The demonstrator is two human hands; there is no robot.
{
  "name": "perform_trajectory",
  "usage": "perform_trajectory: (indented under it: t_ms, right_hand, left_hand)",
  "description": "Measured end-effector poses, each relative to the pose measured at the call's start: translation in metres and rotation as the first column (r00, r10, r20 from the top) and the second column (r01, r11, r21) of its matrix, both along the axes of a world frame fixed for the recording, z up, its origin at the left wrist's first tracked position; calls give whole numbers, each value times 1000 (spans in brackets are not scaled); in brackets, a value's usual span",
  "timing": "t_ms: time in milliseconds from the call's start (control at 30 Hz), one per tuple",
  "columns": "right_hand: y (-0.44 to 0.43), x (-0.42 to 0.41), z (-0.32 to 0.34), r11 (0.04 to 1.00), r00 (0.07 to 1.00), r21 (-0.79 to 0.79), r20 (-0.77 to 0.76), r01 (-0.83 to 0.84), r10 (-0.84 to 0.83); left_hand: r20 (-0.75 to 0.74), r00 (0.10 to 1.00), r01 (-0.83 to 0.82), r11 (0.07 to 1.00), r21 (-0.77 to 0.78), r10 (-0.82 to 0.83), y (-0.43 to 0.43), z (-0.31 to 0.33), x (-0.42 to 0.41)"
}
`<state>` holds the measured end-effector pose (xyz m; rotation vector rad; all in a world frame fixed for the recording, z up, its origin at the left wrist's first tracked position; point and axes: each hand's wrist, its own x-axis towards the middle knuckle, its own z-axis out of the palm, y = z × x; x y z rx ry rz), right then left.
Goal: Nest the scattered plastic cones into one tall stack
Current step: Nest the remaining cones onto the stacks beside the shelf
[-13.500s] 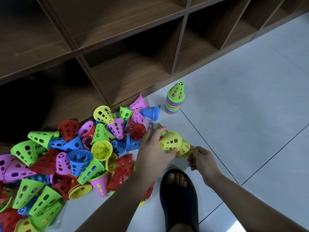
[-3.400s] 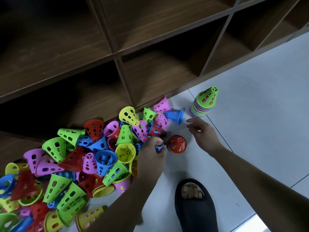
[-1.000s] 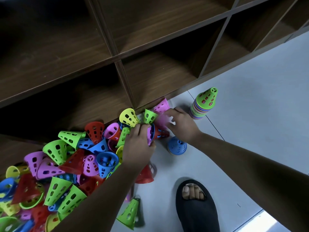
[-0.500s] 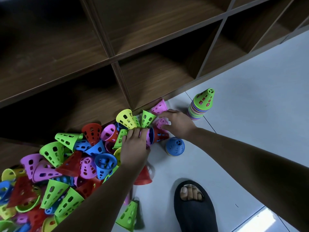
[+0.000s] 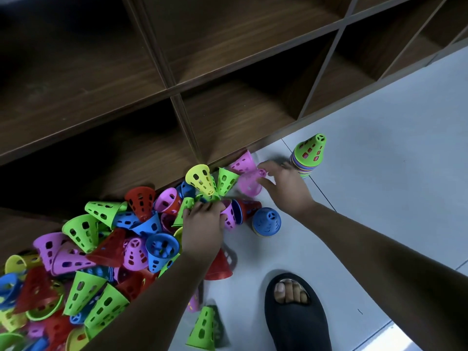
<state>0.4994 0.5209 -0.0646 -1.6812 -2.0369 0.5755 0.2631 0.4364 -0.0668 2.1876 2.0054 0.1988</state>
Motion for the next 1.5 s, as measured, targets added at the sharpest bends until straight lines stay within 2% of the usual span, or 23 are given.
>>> perform_trajectory:
  t_ms: [100,233,333,433,567,667,833,900,1133,1267,1333,1433,1500]
  right_hand:
    - [-14,11,21,999,991,12,-125,52,-50]
    - [-48,19,54,995,979,58,-192,87,-75]
    - [-73,25,69,993,975,52,-205,104,-91]
    - [-91,31,75,995,979,59,-194,76,-64]
    - [-104,34,68,994,995,104,-94,-24,33]
    - [-107,30,50,990,996,109,-22,-86,89]
    - [-114,27,22,996,994,-47,-83,-78,74]
    - [-116,32,15,994,996,-89,-70,-61,55]
    - [-103,56,7,979,988,-171,-92,108,-126]
    - [-89,52,10,968,973,-203,-150,145,-177]
    - [-82,47,13,963,967,-217,-160,159,-196]
    - [-78,40,16,956,964,-241,-163,169,-211]
    - [-78,37,18,953,963,-255,-170,164,-211]
  left_hand:
    - [140,987,-76,997,8,74,-2,10,-1]
    - [364,921,-145,989,-10,139,-5,25,-5]
    - [527,824,-234,972,-20,209,-9,40,-7]
    - [625,730,-332,943,-29,276,-15,57,-7]
    - [780,489,-435,884,-170,390,-21,73,1]
    - [831,376,-419,875,-242,410,-27,78,12]
    - [850,261,-354,865,-356,457,-35,76,40]
    - [850,244,-305,869,-389,467,-38,70,51]
    - [800,324,-228,863,-451,504,-40,42,59]
    - [795,369,-180,876,-448,482,-35,37,54]
    - [827,339,-173,894,-413,447,-32,40,53]
    - [863,244,-129,897,-424,443,-33,45,55]
    - [855,232,-86,885,-457,464,-35,43,59]
